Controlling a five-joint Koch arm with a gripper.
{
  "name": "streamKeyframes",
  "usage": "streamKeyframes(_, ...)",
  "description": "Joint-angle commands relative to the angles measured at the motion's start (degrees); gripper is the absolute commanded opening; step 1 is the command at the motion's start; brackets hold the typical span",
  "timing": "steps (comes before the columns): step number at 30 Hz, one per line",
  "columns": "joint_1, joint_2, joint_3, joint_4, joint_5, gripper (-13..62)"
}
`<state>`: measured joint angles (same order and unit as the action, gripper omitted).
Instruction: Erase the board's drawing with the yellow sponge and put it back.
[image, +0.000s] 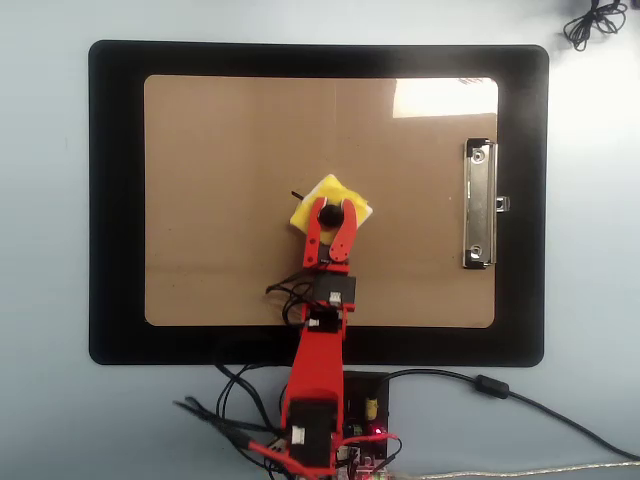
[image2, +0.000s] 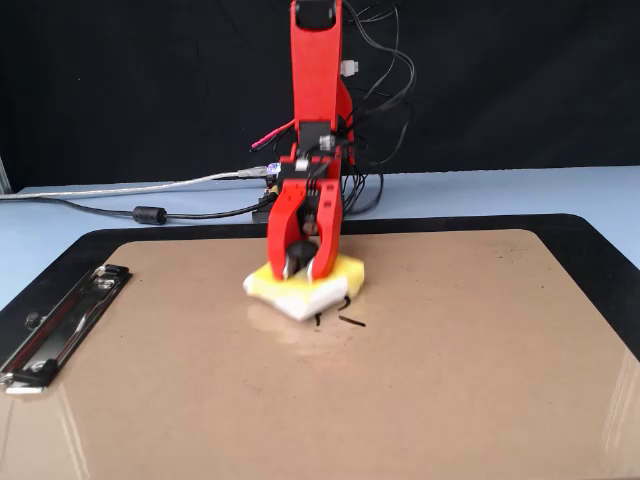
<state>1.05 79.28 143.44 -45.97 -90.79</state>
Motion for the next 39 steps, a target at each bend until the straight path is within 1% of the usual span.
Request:
streamKeyframes(1,0.4,-7.2,-6.3,1.0,-0.7,-8.1)
streamKeyframes(2,0.4,-9.2,-8.3,2.5,-0.7,-8.1)
streamKeyframes(4,0.4,-7.6,-8.9,6.9,-0.6,-8.1)
streamKeyframes(11,-2.3,15.1,10.6,13.5,-0.7,-8.1)
streamKeyframes(14,-4.0,19.6,13.2,16.3,-0.8,-8.1)
streamKeyframes(16,-4.0,18.6,11.7,16.7,-0.7,-8.1)
streamKeyframes(17,-4.1,16.7,8.3,17.1,-0.8,-8.1)
streamKeyframes(22,-4.1,-0.2,-11.2,19.2,-0.8,-8.1)
streamKeyframes(24,-4.0,-4.3,-15.0,19.1,-1.0,-8.1)
streamKeyframes(25,-4.0,-3.9,-14.2,19.0,-1.0,-8.1)
streamKeyframes(27,-4.0,0.6,-9.1,18.9,-0.9,-8.1)
streamKeyframes(32,-4.2,26.3,13.3,21.5,-0.8,-8.1)
streamKeyframes(34,-4.5,33.4,16.5,24.9,-0.9,-8.1)
streamKeyframes(35,-4.4,35.2,16.6,26.5,-0.8,-8.1)
streamKeyframes(37,-4.4,33.7,14.8,28.0,-0.6,-8.1)
streamKeyframes(39,-4.5,26.6,6.9,28.6,-0.6,-8.1)
